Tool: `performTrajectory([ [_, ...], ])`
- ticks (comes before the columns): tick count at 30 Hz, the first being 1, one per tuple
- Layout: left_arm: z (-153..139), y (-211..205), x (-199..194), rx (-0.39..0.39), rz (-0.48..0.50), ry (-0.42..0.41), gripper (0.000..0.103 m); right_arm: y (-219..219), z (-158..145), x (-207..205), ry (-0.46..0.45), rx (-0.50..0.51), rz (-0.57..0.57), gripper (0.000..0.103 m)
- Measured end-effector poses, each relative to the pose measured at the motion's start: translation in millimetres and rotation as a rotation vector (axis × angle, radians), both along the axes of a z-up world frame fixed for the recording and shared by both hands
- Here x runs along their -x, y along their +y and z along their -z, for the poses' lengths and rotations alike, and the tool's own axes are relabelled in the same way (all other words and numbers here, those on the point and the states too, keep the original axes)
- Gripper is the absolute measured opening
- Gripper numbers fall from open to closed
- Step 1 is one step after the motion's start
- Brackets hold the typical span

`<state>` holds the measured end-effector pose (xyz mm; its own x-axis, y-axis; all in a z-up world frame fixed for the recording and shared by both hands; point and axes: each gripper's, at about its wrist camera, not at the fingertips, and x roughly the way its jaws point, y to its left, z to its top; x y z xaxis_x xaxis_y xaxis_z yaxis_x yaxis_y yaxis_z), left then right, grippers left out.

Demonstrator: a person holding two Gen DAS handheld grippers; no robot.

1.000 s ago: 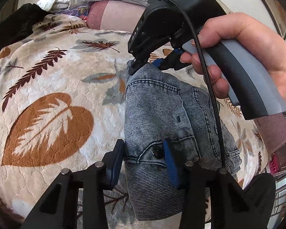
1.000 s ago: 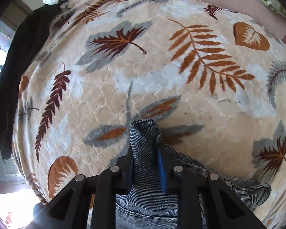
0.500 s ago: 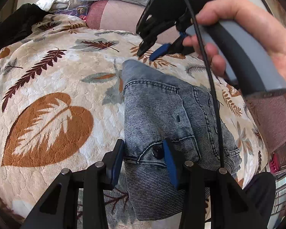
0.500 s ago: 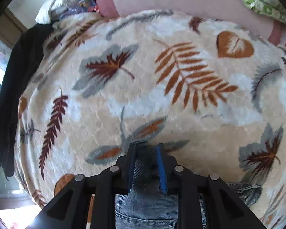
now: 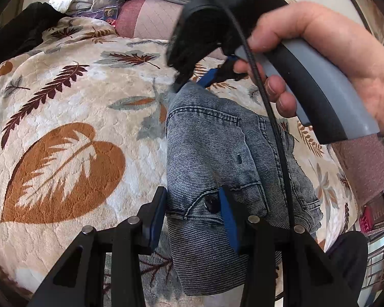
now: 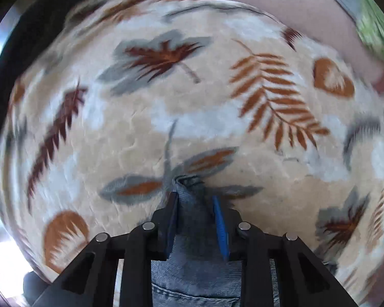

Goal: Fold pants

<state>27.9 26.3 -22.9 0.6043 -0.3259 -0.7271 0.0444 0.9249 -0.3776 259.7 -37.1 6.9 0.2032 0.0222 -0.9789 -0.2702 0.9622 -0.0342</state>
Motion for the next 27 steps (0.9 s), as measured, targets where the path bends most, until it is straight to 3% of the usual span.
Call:
performTrajectory([
  [1, 0.0, -0.3, 0.3, -0.001, 0.000, -0.001, 0.043, -3.4, -2.0, 0.2, -0.013, 0.000, 0.011, 0.020],
  [10, -0.9, -1.2, 3.1, -0.011, -0.006, -0.006, 0.043, -48.3, -35.3, 9.3, -0.160, -0.055, 0.164, 0.023],
  [15, -2.5, -0.8, 4.8, -0.013, -0.009, -0.008, 0.043, -76.3, -46.0, 55.1, -0.177, -0.139, 0.146, 0.033],
  [17, -2.6, 1.1, 5.9, 0.000, -0.011, -0.009, 0.043, -90.3, -40.0, 82.6, -0.183, -0.173, 0.154, 0.051],
  [19, -2.8, 5.8, 7.2, 0.031, -0.019, -0.008, 0.046, -106.1, -27.3, 107.8, -0.177, -0.162, 0.159, 0.057],
  [21, -4.6, 13.5, 9.9, 0.077, -0.035, -0.015, 0.051, -122.2, 1.7, 122.9, -0.097, -0.124, 0.154, 0.058],
  [22, -5.8, 15.8, 10.9, 0.087, -0.044, -0.022, 0.051, -128.4, 8.0, 126.3, -0.077, -0.156, 0.150, 0.062],
  [27, -15.8, 31.6, 19.7, 0.102, -0.120, -0.095, 0.061, -146.8, -16.9, 139.2, -0.149, -0.246, 0.177, 0.063],
])
